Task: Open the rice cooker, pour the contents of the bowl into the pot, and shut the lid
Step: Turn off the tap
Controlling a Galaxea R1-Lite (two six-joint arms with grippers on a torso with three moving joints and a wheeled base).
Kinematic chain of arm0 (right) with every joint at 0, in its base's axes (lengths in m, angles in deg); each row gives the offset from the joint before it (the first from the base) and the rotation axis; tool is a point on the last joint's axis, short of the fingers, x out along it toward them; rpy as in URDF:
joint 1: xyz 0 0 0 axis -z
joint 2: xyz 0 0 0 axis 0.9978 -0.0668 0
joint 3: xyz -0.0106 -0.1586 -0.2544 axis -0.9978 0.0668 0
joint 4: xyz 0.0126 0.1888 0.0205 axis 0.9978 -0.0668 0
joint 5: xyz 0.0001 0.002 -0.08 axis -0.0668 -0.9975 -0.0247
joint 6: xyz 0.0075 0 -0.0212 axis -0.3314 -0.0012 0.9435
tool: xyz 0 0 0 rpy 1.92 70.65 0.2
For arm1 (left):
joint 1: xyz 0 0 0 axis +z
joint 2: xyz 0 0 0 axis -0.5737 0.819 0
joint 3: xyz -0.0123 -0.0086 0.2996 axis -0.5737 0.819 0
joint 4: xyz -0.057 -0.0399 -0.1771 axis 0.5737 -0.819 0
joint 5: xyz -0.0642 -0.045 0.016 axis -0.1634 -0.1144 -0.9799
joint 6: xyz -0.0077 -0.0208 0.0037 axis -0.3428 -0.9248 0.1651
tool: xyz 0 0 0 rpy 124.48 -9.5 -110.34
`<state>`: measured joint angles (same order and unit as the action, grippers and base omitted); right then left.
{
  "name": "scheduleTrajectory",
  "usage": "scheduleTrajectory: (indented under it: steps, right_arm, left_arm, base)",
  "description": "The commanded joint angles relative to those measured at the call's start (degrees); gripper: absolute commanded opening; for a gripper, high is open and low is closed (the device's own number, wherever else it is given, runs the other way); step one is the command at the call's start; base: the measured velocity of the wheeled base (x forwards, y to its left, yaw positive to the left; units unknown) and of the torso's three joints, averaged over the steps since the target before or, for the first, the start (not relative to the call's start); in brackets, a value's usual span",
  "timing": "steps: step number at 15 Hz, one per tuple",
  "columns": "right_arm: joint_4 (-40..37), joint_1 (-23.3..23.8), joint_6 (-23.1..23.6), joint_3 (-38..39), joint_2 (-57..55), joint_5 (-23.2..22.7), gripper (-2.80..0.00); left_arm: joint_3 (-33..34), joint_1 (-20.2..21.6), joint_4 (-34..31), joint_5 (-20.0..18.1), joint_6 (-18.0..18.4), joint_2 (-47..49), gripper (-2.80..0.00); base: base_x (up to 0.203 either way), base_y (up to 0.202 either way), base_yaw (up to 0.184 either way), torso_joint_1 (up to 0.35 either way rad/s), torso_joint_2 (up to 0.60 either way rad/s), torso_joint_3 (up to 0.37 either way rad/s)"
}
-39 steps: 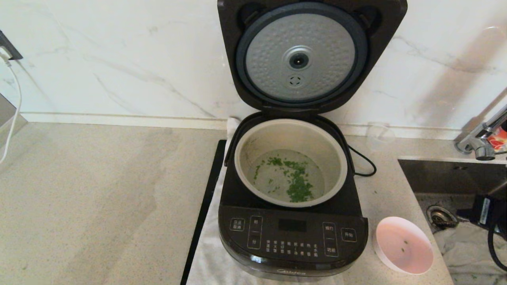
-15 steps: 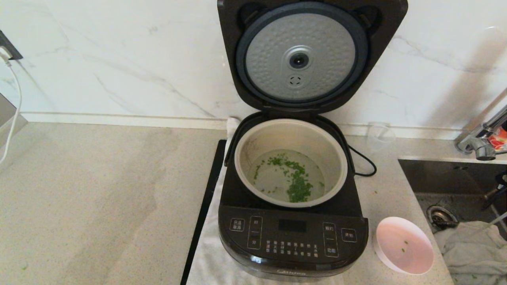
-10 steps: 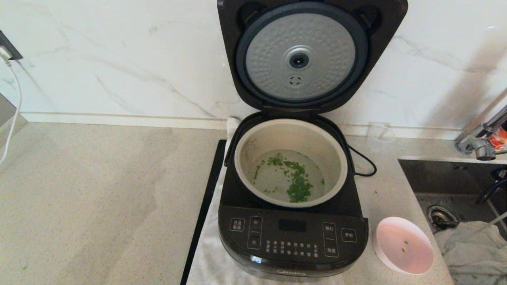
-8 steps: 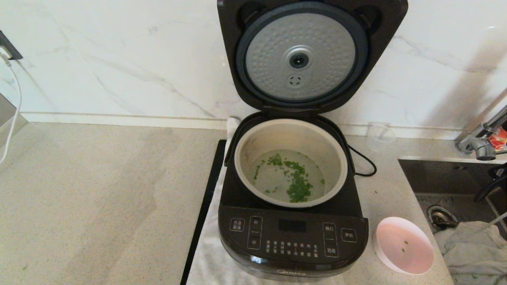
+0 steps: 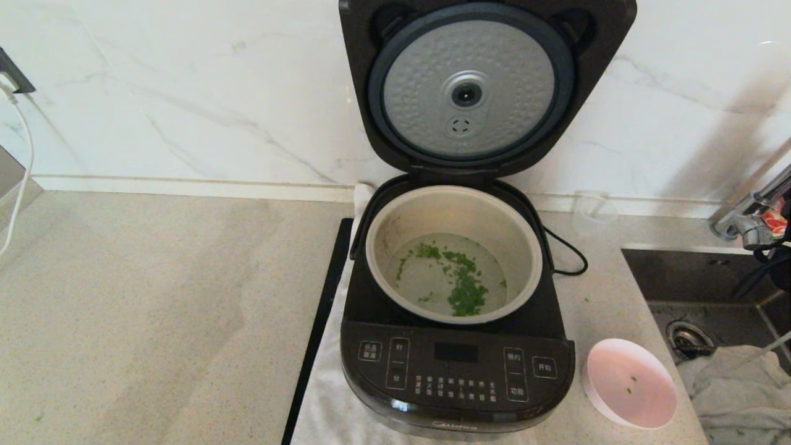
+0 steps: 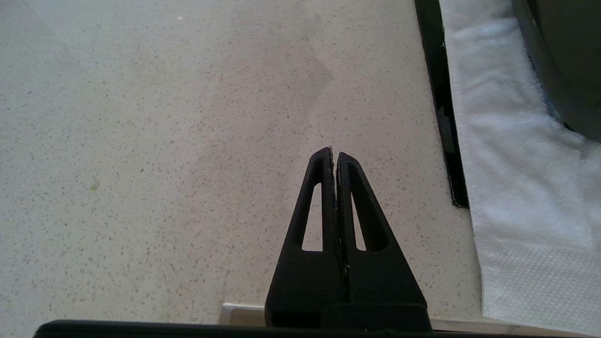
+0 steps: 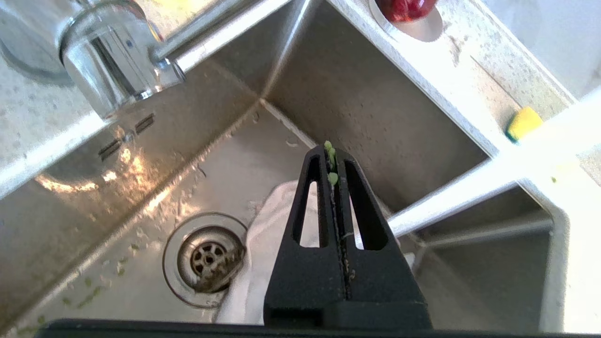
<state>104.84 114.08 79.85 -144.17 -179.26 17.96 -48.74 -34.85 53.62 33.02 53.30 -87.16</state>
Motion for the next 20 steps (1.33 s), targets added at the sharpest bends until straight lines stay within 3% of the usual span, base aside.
scheduleTrajectory:
  steps: [1, 20]
  right_arm:
    - [0.2, 0.0, 0.2, -2.4, -2.0, 0.4, -2.80]
    - [0.2, 0.3, 3.7, -15.3, -7.9, 1.4, -2.80]
  left_arm:
    - [0.0, 0.0, 0.0, 0.0, 0.0, -0.1, -2.80]
    - [0.0, 0.0, 0.0, 0.0, 0.0, -0.1, -2.80]
  base:
    - [0.000, 0.000, 0.000, 0.000, 0.00, 0.000]
    - [0.000, 0.000, 0.000, 0.000, 0.00, 0.000]
